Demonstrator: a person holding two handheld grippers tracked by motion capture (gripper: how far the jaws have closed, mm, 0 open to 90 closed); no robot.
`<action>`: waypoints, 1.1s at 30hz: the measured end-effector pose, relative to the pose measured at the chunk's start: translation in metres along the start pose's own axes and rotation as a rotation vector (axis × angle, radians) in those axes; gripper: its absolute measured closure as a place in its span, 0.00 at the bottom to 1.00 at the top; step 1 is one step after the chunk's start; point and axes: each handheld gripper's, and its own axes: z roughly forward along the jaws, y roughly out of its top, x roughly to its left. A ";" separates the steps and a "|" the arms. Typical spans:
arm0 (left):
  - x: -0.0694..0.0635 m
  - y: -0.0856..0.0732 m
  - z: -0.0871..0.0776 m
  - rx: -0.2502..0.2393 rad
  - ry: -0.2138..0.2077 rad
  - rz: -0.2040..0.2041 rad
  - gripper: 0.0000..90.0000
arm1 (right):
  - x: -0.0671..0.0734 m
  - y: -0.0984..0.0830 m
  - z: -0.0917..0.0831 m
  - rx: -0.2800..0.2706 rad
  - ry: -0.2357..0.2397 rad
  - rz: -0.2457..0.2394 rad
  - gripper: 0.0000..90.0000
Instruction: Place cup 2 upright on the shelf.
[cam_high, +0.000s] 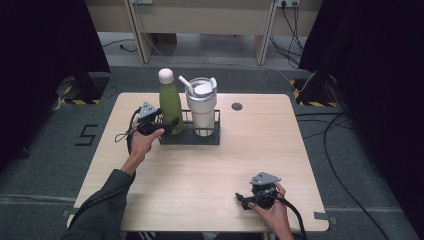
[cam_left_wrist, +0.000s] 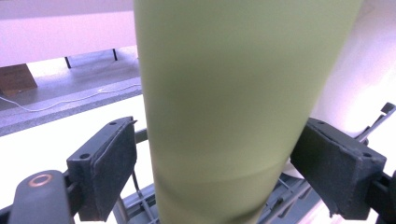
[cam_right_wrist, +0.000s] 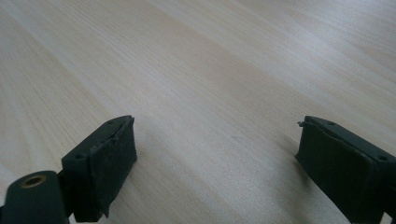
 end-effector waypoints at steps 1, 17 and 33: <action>0.000 0.000 -0.001 0.002 0.000 -0.002 0.16 | 0.000 0.000 0.000 0.001 0.001 0.003 0.13; -0.009 -0.003 -0.030 0.038 -0.062 -0.016 0.16 | 0.000 0.000 0.000 0.001 0.001 0.002 0.13; -0.021 -0.013 -0.055 0.049 -0.116 -0.014 0.16 | 0.000 0.000 0.000 0.001 0.000 0.001 0.13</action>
